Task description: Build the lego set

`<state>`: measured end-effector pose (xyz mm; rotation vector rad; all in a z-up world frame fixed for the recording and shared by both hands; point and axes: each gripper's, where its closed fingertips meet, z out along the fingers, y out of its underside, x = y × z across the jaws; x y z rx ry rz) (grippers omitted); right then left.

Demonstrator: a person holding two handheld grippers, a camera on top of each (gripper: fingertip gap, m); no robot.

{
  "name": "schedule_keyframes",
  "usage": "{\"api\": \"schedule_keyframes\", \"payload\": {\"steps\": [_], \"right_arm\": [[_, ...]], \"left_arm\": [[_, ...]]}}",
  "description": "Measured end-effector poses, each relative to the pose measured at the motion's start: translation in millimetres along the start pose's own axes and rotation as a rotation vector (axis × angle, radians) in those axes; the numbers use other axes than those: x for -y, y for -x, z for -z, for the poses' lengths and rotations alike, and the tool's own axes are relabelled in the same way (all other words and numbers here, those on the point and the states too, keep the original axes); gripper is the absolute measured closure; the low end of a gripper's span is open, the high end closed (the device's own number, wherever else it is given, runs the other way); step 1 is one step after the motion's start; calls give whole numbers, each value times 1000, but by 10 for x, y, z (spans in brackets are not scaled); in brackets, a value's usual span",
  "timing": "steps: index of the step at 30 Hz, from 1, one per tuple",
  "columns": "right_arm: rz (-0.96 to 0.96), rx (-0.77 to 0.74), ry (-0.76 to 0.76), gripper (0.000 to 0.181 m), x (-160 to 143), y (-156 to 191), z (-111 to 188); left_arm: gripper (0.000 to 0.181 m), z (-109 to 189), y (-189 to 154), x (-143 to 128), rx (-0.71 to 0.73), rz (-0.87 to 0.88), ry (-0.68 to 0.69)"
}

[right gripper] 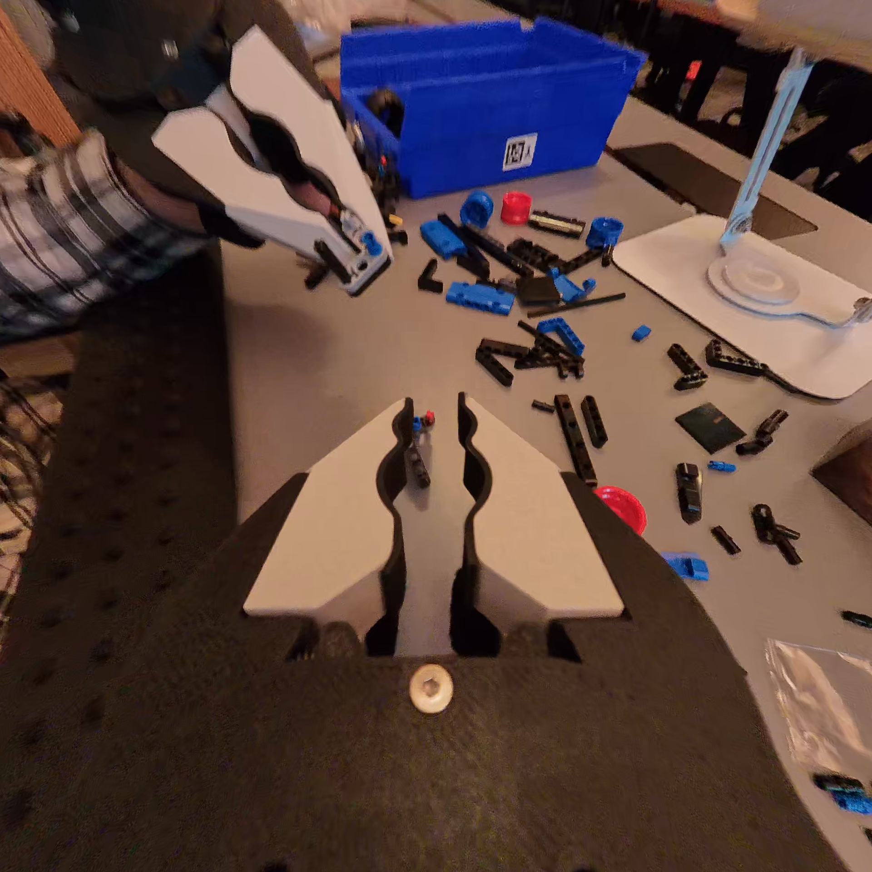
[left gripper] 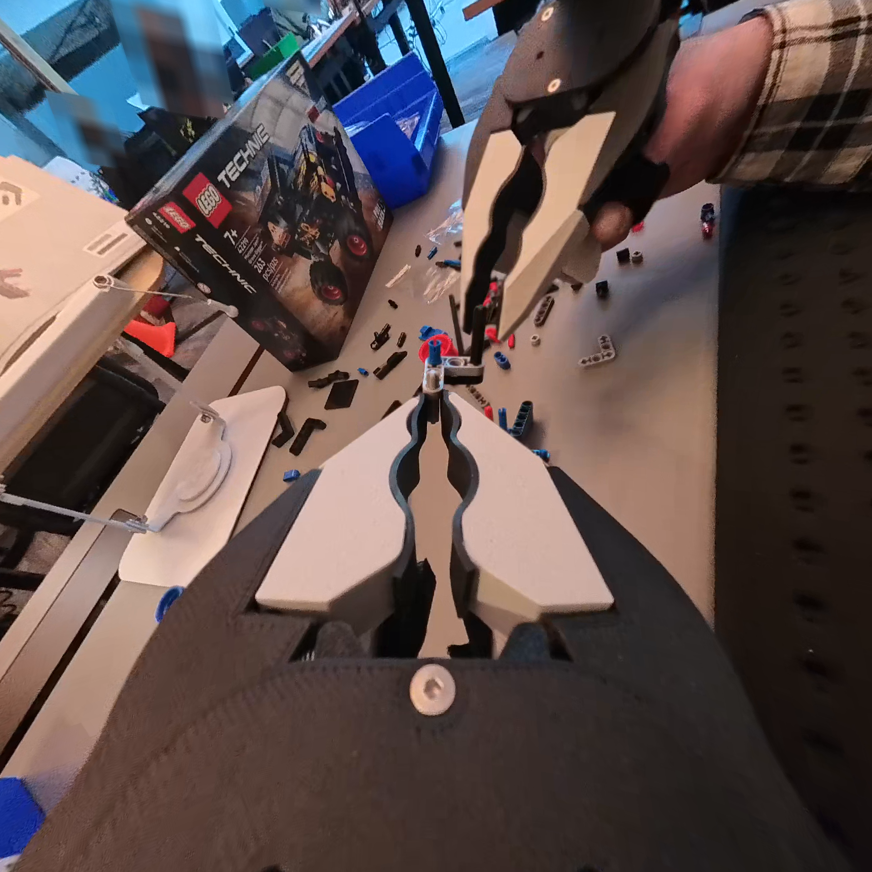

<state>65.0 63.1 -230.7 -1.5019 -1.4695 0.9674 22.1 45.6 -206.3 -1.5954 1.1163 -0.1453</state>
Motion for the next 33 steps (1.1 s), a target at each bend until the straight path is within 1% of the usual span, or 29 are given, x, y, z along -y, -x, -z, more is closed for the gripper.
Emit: {"api": "schedule_keyframes", "payload": {"steps": [5,10,11,13,15,19,26,29,30,33], "right_arm": [[63,17,129,159,-210,84,-126],[135,14,286,159,-462,126,-282],[149,6,317,160,-508,117,-311],[168,-3,372,168,-588,108,-353],[177,8,395,175,-628,138,-382],[167,20,368,176,-585,166,-382],[28,35,167,176,-269,100,-231],[-44,91,70,176,-119,132,-149],[-53,99,57,176,-99,131,-129],[-43,89,82,176,-142,112,-134]], "left_arm": [[178,-4,26,-49,5,16,16],[178,-25,10,-78,-1,18,26],[178,-32,3,-79,-2,15,29],[178,-42,-6,-87,-1,9,36],[178,-46,-10,-86,-2,10,35],[178,-50,-4,-95,0,15,37],[178,-33,65,-93,27,39,26],[179,-26,101,-95,41,52,23],[179,-24,111,-98,44,56,22],[179,-23,123,-106,48,61,24]]}}
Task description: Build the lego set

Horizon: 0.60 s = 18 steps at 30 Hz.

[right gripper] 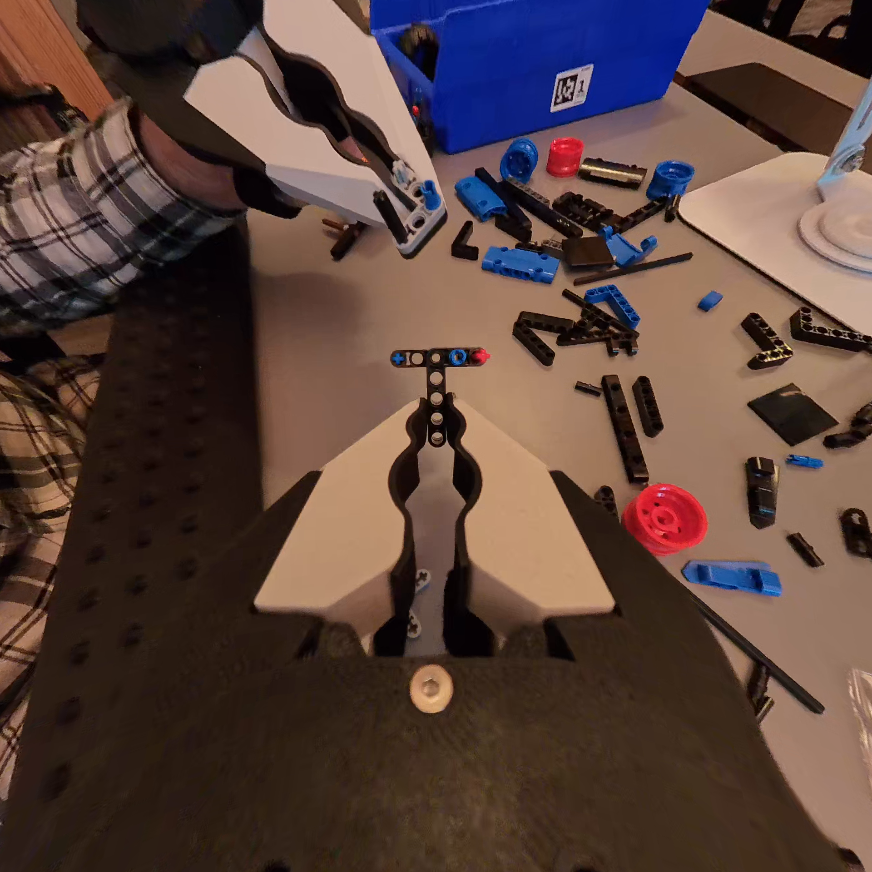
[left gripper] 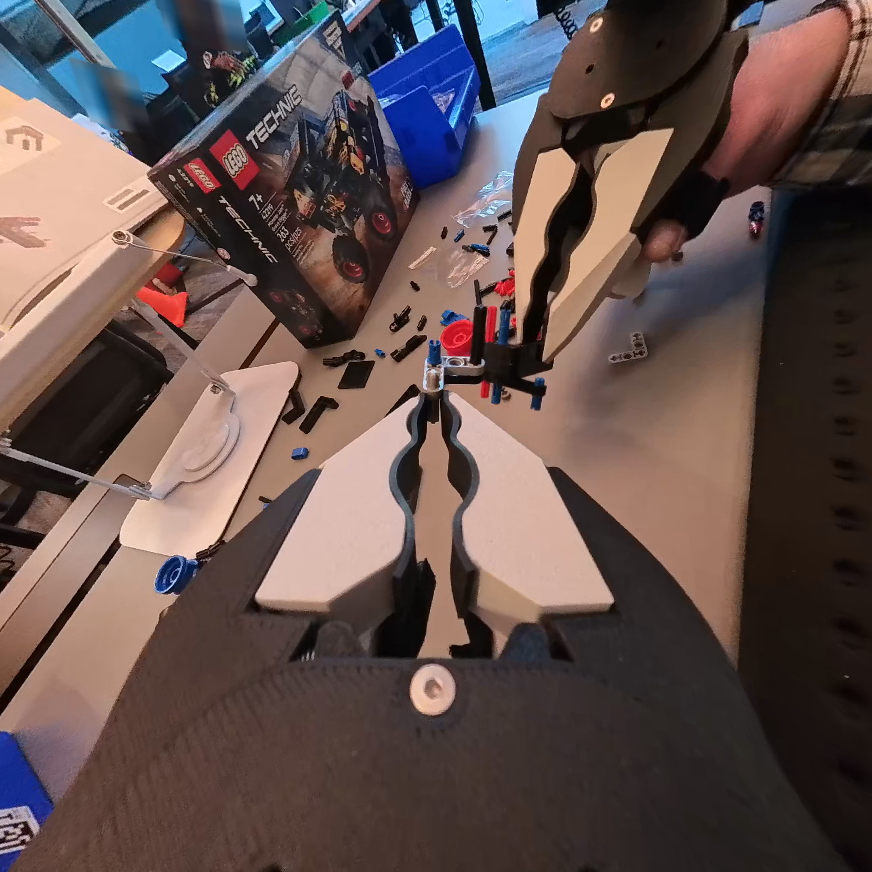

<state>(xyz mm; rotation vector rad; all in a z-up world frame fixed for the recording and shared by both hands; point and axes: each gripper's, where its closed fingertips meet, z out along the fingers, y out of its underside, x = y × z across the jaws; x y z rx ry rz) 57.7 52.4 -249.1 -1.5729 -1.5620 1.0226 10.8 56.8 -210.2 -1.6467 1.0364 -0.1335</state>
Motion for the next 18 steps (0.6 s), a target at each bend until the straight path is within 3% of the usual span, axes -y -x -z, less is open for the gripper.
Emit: {"api": "schedule_keyframes", "payload": {"steps": [4,18], "right_arm": [[31,-86,53,176,-67,-93,-54],[94,-337,-105,176,301,-285,67]], "left_arm": [[179,-4,5,-9,3,1,6],[179,-79,22,-10,48,-5,10]]}}
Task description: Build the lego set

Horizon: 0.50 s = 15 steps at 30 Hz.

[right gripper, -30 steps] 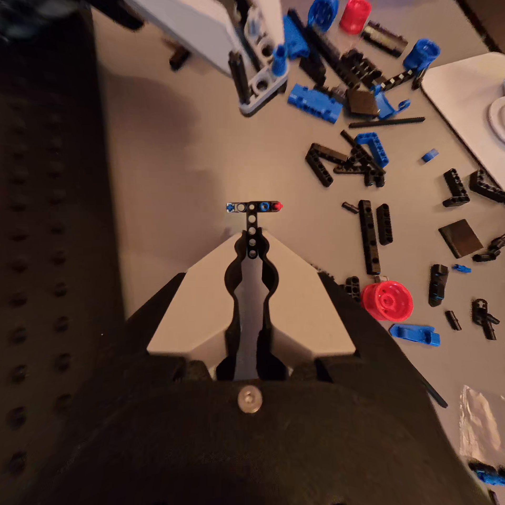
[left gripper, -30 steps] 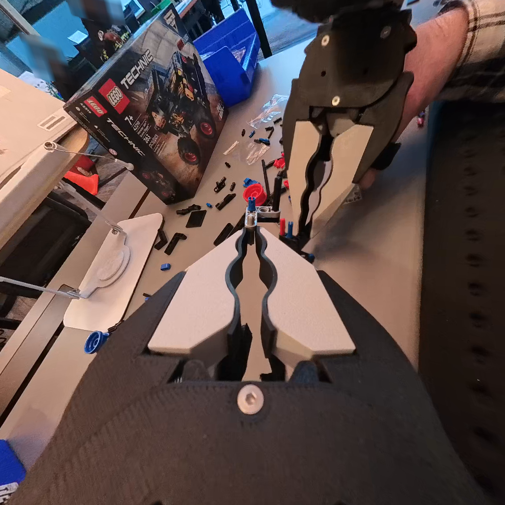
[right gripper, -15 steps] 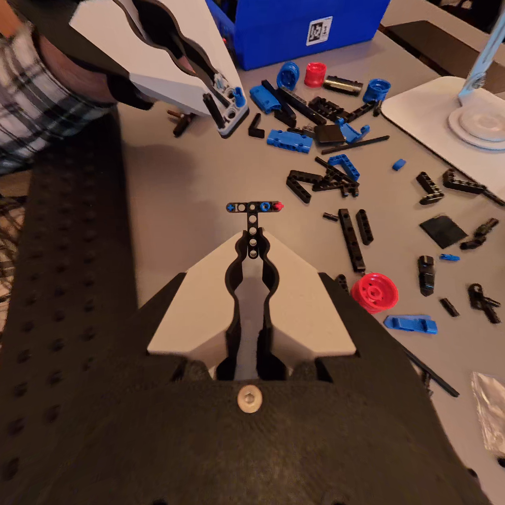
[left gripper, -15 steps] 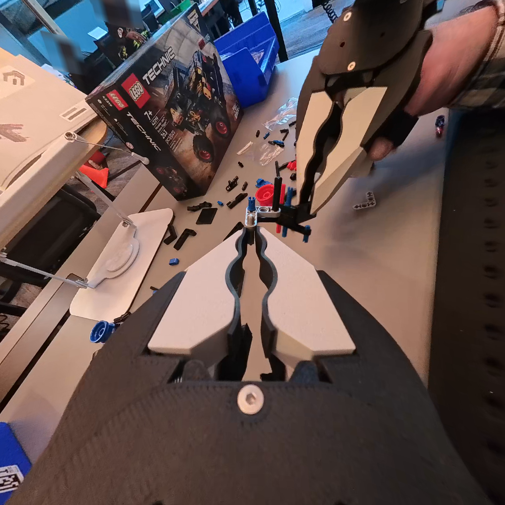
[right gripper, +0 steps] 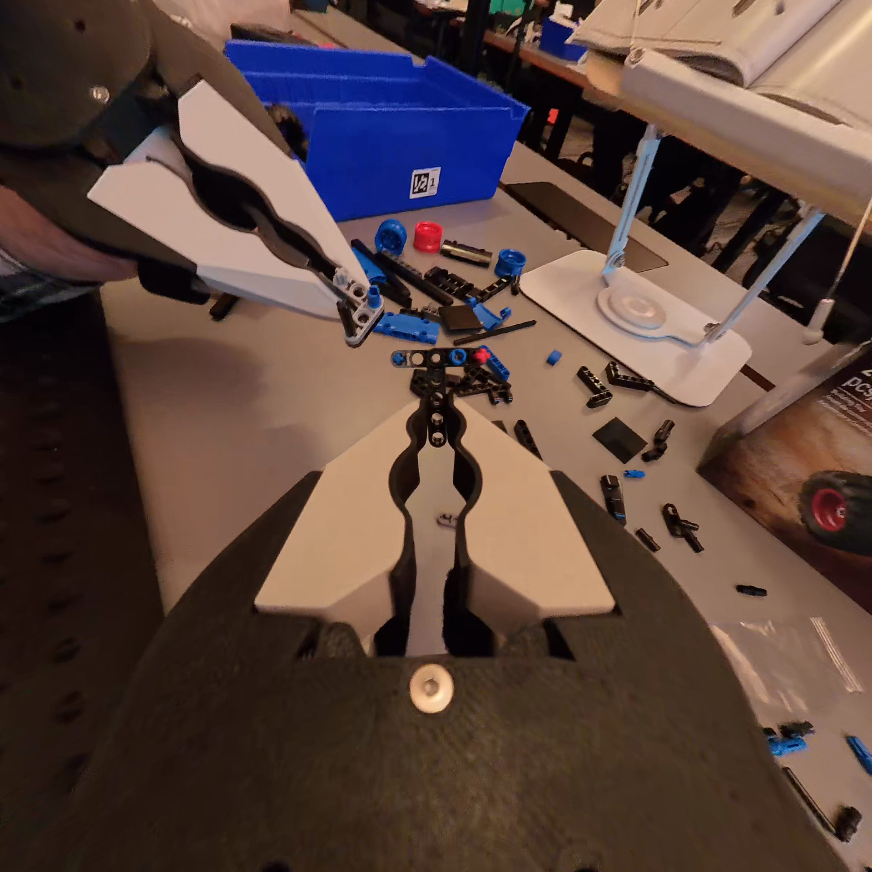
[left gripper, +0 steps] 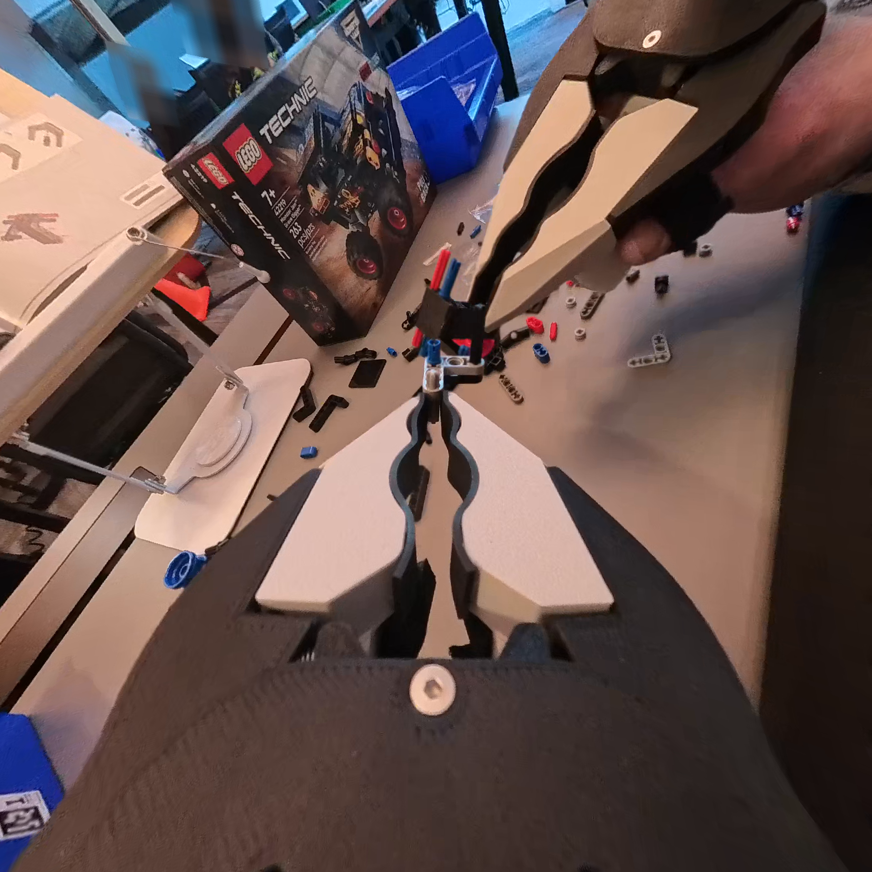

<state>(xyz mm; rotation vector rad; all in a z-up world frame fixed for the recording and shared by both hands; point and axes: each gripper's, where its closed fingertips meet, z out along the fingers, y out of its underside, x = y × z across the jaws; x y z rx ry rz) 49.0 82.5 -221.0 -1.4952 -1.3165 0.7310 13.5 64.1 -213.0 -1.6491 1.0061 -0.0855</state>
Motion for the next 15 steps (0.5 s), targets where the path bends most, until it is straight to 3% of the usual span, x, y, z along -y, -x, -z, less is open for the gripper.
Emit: {"api": "schedule_keyframes", "payload": {"steps": [15], "right_arm": [[-133,12,-122,176,166,-68,111]], "left_arm": [[179,-67,-19,17,31,-40,6]]}}
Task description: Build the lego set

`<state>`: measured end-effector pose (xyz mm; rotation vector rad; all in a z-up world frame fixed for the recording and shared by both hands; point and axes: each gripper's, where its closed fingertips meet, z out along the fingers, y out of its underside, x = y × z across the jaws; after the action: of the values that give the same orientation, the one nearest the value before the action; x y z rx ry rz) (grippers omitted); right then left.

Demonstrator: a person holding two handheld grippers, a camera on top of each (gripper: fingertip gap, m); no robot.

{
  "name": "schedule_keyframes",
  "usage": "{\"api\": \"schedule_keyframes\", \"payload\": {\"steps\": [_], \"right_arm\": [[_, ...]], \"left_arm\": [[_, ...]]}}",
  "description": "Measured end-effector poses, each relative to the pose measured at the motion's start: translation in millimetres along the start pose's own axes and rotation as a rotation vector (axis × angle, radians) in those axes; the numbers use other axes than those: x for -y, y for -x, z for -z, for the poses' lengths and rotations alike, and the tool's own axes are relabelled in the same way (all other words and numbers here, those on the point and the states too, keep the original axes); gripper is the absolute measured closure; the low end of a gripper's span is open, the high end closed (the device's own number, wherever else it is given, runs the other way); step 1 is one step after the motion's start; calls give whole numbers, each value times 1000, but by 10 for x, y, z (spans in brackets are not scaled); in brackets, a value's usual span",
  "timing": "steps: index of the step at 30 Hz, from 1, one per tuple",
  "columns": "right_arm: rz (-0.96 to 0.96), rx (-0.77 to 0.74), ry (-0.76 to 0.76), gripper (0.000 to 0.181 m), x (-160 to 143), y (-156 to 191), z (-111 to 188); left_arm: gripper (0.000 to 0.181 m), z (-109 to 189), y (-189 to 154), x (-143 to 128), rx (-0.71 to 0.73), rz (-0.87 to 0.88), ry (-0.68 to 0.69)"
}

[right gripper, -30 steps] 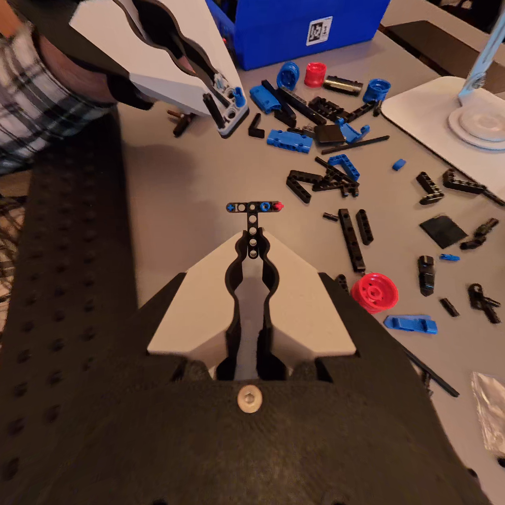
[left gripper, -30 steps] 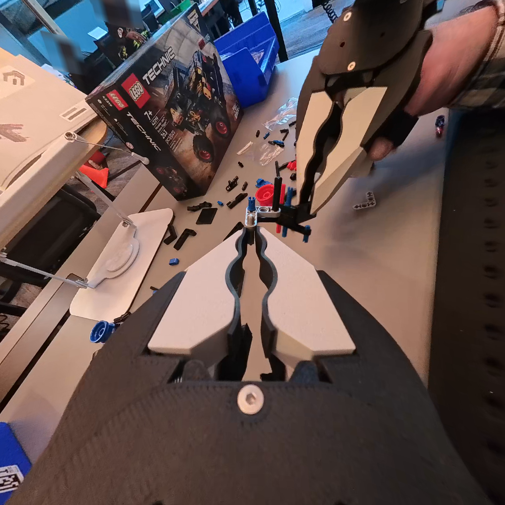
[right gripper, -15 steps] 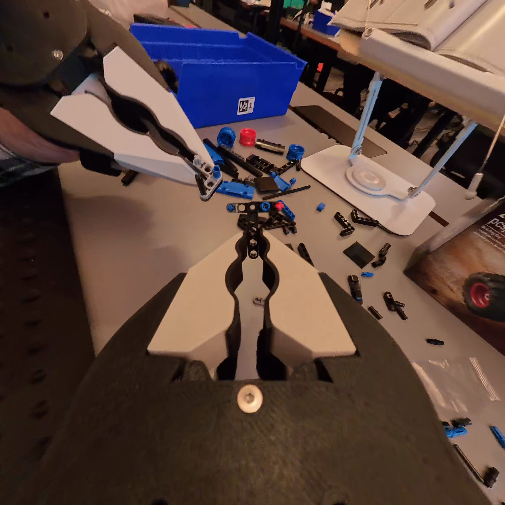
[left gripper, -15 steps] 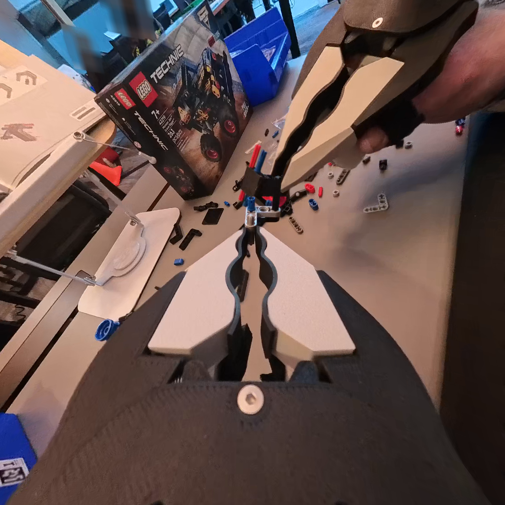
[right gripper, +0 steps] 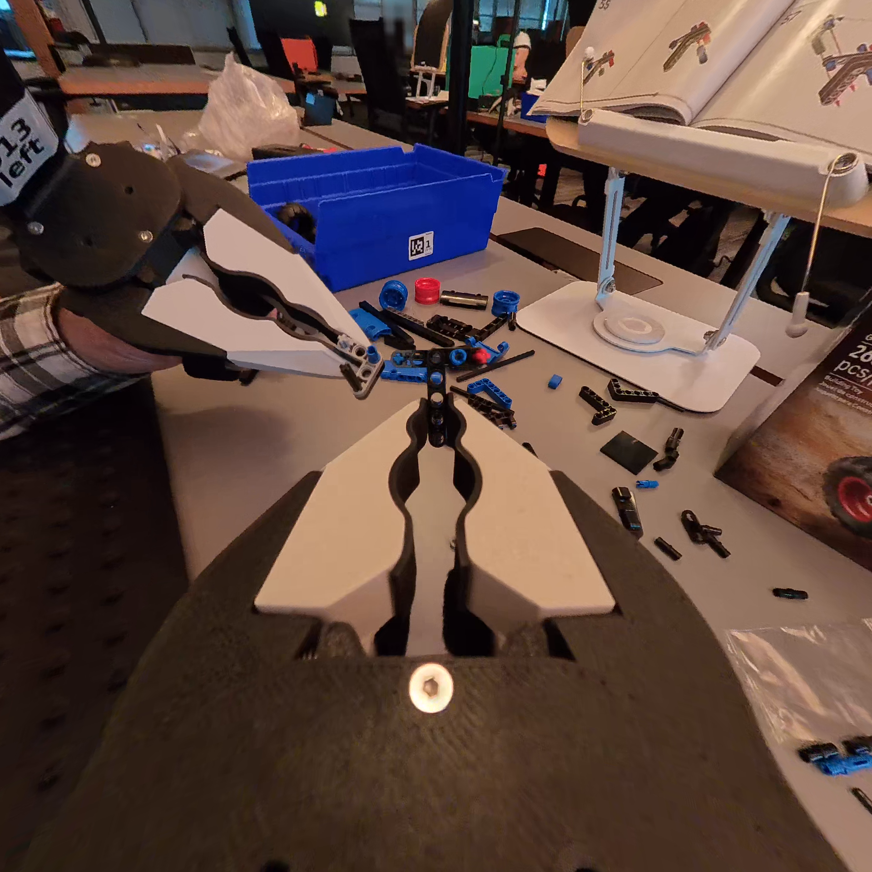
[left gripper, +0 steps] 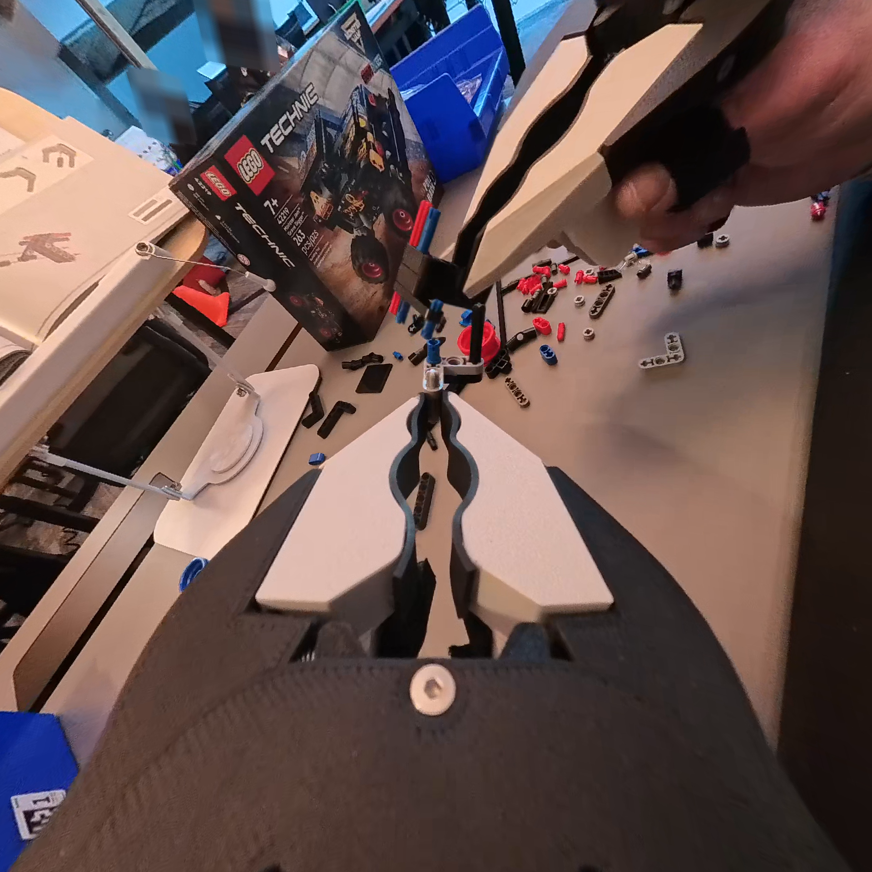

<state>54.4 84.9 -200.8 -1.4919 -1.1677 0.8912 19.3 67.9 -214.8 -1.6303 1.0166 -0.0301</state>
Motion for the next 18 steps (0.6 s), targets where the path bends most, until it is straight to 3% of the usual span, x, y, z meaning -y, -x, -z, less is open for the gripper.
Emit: {"api": "schedule_keyframes", "payload": {"steps": [18], "right_arm": [[-18,-9,-37,176,60,-14,32]], "left_arm": [[180,-12,12,21,28,-33,2]]}}
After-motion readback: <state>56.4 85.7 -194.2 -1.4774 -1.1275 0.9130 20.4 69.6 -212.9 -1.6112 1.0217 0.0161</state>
